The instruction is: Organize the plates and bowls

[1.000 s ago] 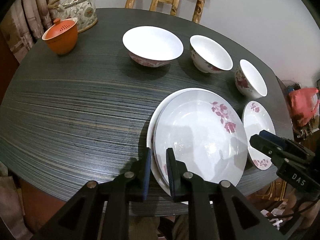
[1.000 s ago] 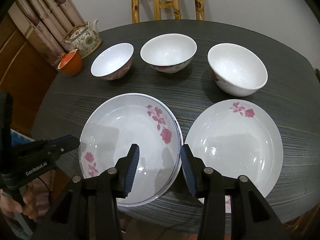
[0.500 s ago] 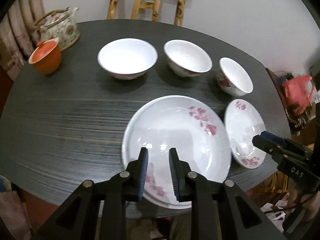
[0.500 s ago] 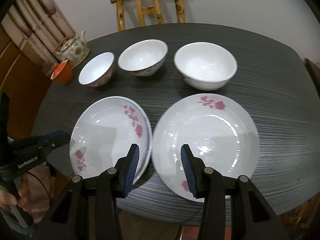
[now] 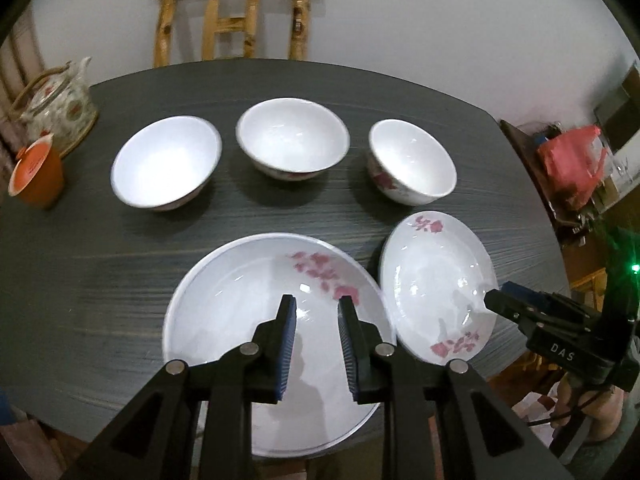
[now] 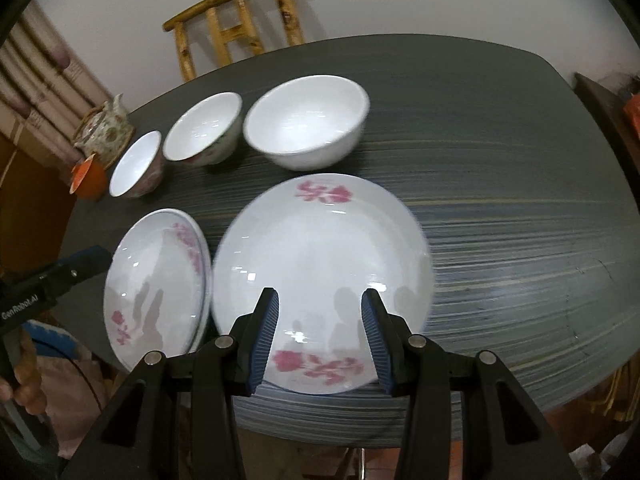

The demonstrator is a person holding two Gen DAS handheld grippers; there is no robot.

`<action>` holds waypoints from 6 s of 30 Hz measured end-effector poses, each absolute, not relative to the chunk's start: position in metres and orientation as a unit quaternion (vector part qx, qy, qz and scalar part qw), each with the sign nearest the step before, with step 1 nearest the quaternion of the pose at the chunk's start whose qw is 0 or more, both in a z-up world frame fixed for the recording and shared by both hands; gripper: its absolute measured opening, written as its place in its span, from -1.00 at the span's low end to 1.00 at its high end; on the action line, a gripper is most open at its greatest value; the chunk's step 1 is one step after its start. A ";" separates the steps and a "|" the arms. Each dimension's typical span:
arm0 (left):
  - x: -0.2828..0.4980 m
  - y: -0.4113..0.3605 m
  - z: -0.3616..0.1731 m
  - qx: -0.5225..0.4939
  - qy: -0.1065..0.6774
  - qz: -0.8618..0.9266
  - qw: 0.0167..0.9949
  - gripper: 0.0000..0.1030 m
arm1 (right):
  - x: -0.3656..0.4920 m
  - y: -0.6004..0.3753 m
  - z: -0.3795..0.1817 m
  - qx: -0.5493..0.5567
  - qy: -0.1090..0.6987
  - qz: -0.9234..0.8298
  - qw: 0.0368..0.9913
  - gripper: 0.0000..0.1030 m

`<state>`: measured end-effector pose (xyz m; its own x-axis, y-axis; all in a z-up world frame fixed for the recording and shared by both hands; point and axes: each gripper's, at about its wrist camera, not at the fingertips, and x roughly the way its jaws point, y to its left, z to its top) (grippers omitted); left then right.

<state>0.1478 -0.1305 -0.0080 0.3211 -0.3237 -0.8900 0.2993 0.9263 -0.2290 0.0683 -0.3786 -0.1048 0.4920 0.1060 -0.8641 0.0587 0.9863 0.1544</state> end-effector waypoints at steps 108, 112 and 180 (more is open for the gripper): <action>0.183 -0.266 -0.093 0.011 0.629 -0.247 0.737 -0.62 | 0.072 -0.501 -0.164 0.232 0.515 -0.015 0.825 -0.73; 0.183 -0.259 -0.091 0.008 0.627 -0.250 0.738 -0.62 | 0.072 -0.501 -0.161 0.236 0.513 -0.014 0.825 -0.73; 0.147 -0.020 -0.060 -0.054 0.600 -0.156 0.783 -0.62 | 0.102 -0.275 -0.137 0.122 0.535 0.097 0.830 -0.73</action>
